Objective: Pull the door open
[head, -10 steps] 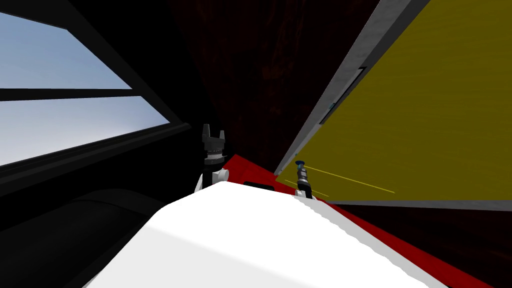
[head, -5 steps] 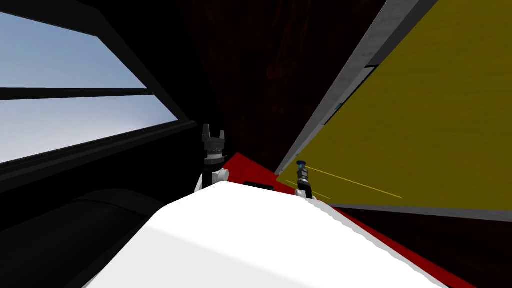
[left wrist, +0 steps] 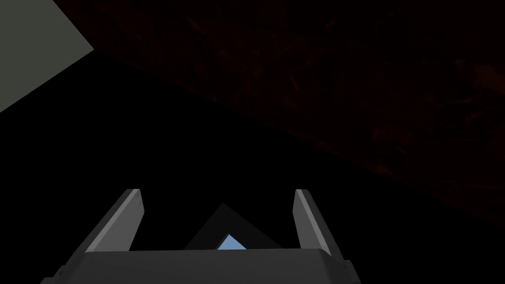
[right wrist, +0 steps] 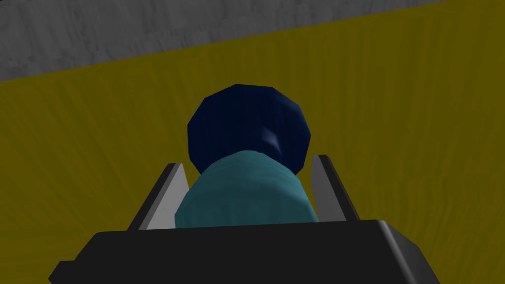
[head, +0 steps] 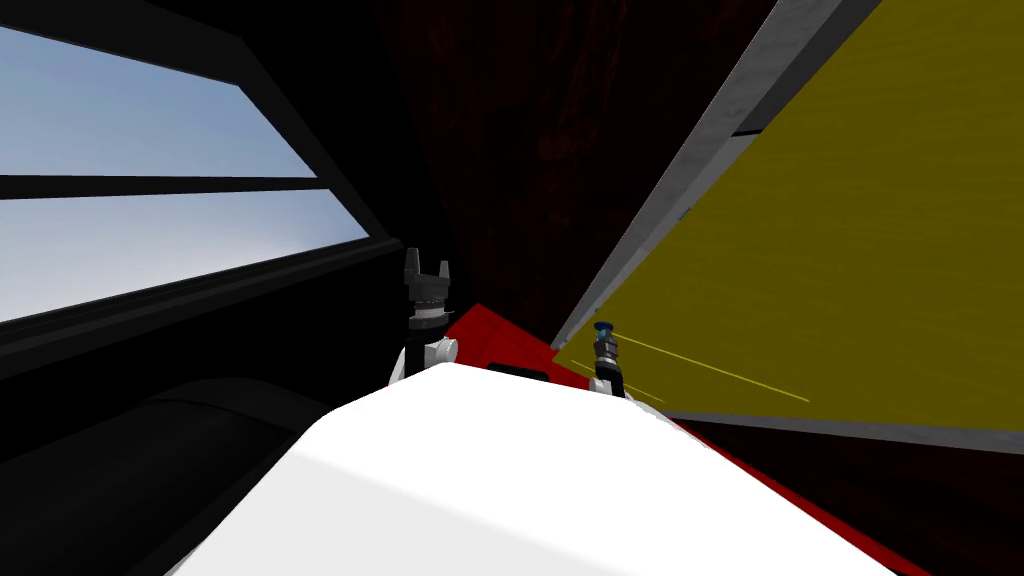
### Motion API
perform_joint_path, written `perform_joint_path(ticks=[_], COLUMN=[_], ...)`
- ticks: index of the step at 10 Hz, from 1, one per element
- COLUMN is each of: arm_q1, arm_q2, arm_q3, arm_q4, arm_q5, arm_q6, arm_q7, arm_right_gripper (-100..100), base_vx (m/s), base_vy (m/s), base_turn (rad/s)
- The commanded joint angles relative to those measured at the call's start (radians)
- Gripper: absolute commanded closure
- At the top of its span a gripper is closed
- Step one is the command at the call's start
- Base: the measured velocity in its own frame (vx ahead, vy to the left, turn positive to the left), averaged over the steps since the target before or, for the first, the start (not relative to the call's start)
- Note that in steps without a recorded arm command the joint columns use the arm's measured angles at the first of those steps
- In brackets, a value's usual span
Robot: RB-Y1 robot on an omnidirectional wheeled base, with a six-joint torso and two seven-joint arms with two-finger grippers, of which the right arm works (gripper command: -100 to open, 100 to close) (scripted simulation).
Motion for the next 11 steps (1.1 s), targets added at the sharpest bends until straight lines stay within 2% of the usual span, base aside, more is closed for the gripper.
perform_joint_path(ticks=[1,4,5,6,7,9,10,11], arm_q1=[-0.004,-0.008,-0.008,-0.009,-0.009,-0.013,-0.013,-0.015], arm_q2=[0.003,0.001,0.001,0.000,0.000,-0.002,-0.002,-0.004], arm_q3=[0.007,0.013,0.013,0.016,0.016,0.023,0.023,0.026], arm_q4=[-0.006,-0.001,-0.001,0.001,0.001,0.005,0.005,0.008], arm_q5=[-0.019,-0.054,-0.054,-0.071,-0.071,-0.104,-0.104,-0.121], arm_q6=[-0.002,-0.002,-0.002,-0.001,-0.001,-0.001,-0.001,0.000], arm_q7=[-0.050,-0.127,-0.135,-0.173,-0.177,-0.241,-0.260,-0.292], arm_right_gripper=[100,100,100,100,100,100,100,100], base_vx=[-0.044,-0.061,-0.047,-0.049,-0.039,-0.057,-0.049,-0.051], base_vy=[-0.023,-0.023,-0.012,-0.014,-0.012,-0.022,-0.023,-0.017], base_turn=[0.105,0.099,0.048,0.073,0.049,0.109,0.066,0.077])
